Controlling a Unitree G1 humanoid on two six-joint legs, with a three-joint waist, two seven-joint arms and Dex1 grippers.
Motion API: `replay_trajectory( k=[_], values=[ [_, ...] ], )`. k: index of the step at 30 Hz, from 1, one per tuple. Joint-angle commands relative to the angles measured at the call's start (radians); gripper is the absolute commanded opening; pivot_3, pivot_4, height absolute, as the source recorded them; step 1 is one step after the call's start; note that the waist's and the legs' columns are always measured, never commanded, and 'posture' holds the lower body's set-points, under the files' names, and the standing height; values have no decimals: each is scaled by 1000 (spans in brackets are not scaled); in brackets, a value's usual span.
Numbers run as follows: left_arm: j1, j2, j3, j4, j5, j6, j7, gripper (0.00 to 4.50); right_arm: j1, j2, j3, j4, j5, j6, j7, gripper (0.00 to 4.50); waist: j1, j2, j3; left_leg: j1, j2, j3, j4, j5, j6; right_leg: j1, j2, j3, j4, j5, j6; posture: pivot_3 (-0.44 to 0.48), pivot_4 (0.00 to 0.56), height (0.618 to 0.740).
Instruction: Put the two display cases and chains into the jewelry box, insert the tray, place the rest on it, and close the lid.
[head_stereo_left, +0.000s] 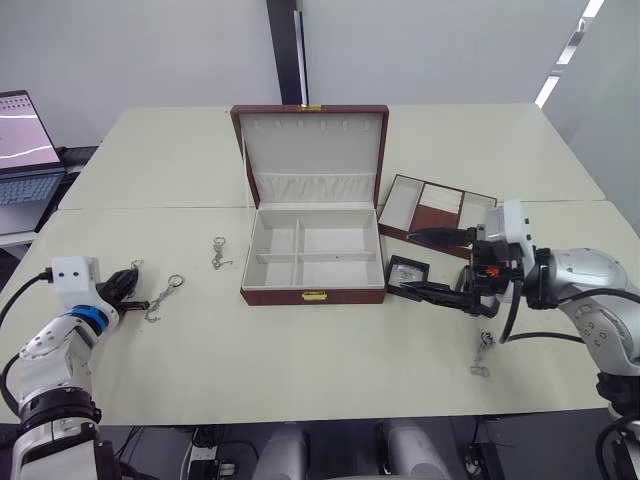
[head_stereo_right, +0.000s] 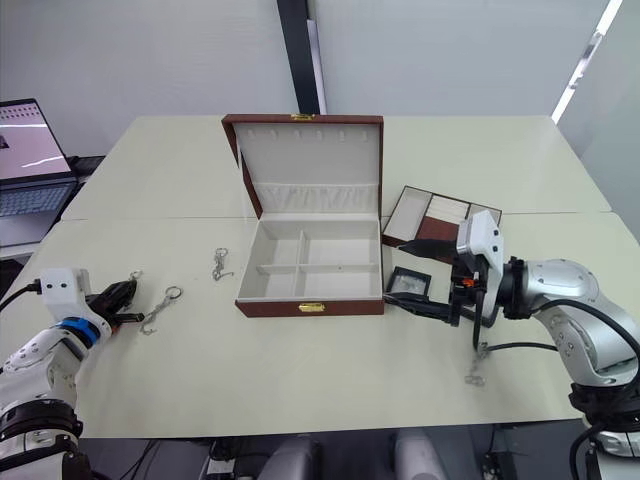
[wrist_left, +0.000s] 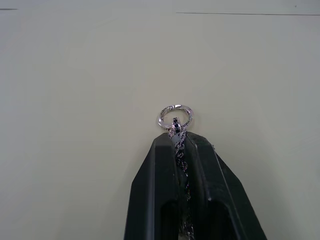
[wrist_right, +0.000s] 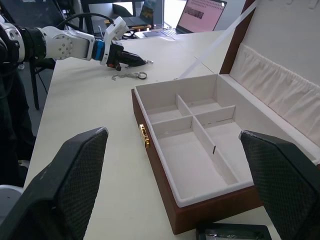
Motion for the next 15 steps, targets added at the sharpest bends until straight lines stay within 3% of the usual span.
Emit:
replay_trajectory(
  k=[1, 7, 15],
  values=[
    [21, -7, 23, 6, -22, 5, -5, 26, -19, -11, -14, -30, 6, -6, 3, 4500, 0, 0, 0, 0, 0, 0, 0, 0, 0, 0, 0, 0, 0, 0, 0, 0, 150, 740],
    [54, -20, 57, -136, -88, 38, -3, 26, -29, -15, -23, -27, 11, -7, 8, 4500, 0, 0, 0, 0, 0, 0, 0, 0, 0, 0, 0, 0, 0, 0, 0, 0, 150, 740],
    [138, -84, 46, -676, -225, 290, 109, 26, -38, -24, -49, -7, 26, -12, 14, 4500, 5, -2, 0, -2, 2, -2, 0, 0, 0, 0, -3, -1, -1, 0, 0, 0, 150, 740]
  ],
)
